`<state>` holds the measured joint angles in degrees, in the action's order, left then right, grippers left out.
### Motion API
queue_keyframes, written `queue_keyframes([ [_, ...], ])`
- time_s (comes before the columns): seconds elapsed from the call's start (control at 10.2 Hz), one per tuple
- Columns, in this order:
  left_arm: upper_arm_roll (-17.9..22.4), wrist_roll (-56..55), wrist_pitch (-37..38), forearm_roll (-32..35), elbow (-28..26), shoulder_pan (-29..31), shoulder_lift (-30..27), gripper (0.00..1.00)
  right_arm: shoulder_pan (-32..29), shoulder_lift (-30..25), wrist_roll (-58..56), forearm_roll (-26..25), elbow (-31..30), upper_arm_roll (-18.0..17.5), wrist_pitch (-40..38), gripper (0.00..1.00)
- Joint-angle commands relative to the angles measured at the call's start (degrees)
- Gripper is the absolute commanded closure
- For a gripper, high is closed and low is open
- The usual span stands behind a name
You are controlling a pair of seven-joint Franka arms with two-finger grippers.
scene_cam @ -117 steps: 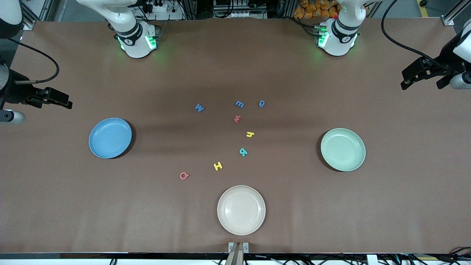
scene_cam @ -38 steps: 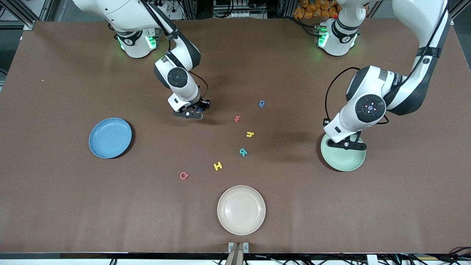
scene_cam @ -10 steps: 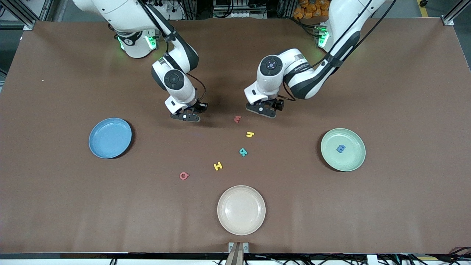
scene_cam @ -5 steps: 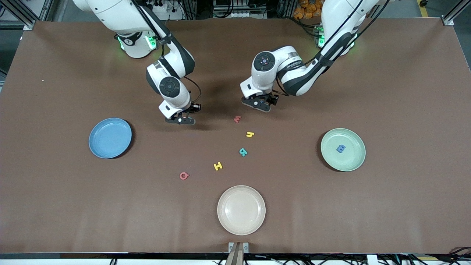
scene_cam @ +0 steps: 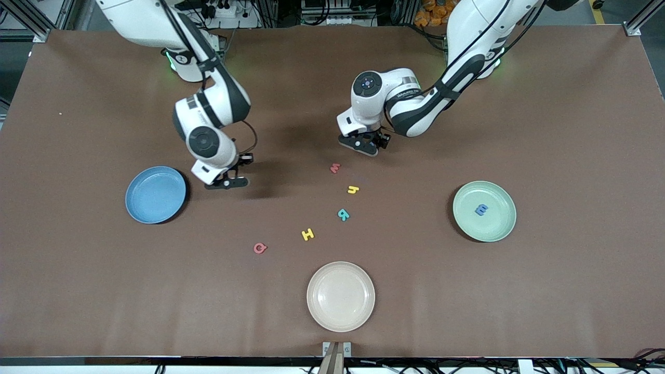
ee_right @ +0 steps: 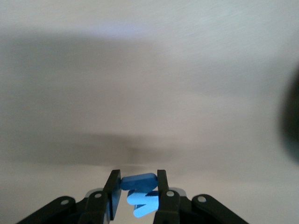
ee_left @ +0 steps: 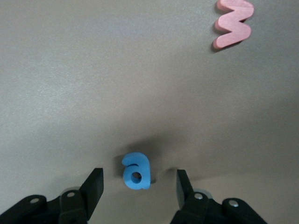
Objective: Sort uppercase to blue plate, lowercase to green plate
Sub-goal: 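Release the M on the blue plate while the left gripper grasps the a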
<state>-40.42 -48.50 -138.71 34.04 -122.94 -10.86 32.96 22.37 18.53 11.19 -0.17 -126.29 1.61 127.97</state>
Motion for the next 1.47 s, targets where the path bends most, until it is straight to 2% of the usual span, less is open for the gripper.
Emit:
queue_keyframes([
  [0.0,-0.2,-2.0,-1.2,3.0,-0.1,-0.1,1.0,0.33,-0.2,-0.9,-14.3,-0.7,2.1,7.7,-3.4,0.72],
  [0.2,-0.2,-2.7,-1.3,4.0,0.0,-0.2,1.4,0.37,-0.2,-0.2,-24.0,-0.8,5.9,12.9,-7.1,0.72],
  [0.39,-0.1,-2.7,-1.3,4.5,0.0,-0.2,1.9,0.42,-0.4,0.7,-28.5,-0.9,5.9,14.9,-4.9,0.7],
  [0.59,0.0,-2.7,-1.3,4.9,0.0,-0.1,2.1,0.72,-0.4,1.8,-32.8,-1.0,5.7,16.9,-2.6,0.62],
  [0.69,0.1,-2.7,-1.3,4.9,0.0,-0.1,2.1,0.87,-0.5,1.9,-33.1,-1.0,5.7,16.9,-2.5,0.38],
  [0.78,0.2,-2.9,-1.3,4.9,0.0,-0.1,2.1,1.0,-0.5,1.8,-32.9,-0.8,5.7,16.9,-2.7,0.29],
  [1.08,0.1,-6.5,-1.1,5.0,0.8,0.6,0.5,1.0,-0.1,1.8,-32.1,0.1,6.0,16.8,-3.2,0.29],
  [1.27,0.1,-7.0,-1.1,5.0,1.1,1.2,-0.2,1.0,0.2,1.2,-27.6,3.2,6.4,14.1,-2.8,0.29],
  [1.37,-0.1,-6.4,-0.5,4.1,1.0,2.7,-3.1,1.0,0.2,1.2,-25.4,4.5,6.9,13.2,-2.1,0.29],
])
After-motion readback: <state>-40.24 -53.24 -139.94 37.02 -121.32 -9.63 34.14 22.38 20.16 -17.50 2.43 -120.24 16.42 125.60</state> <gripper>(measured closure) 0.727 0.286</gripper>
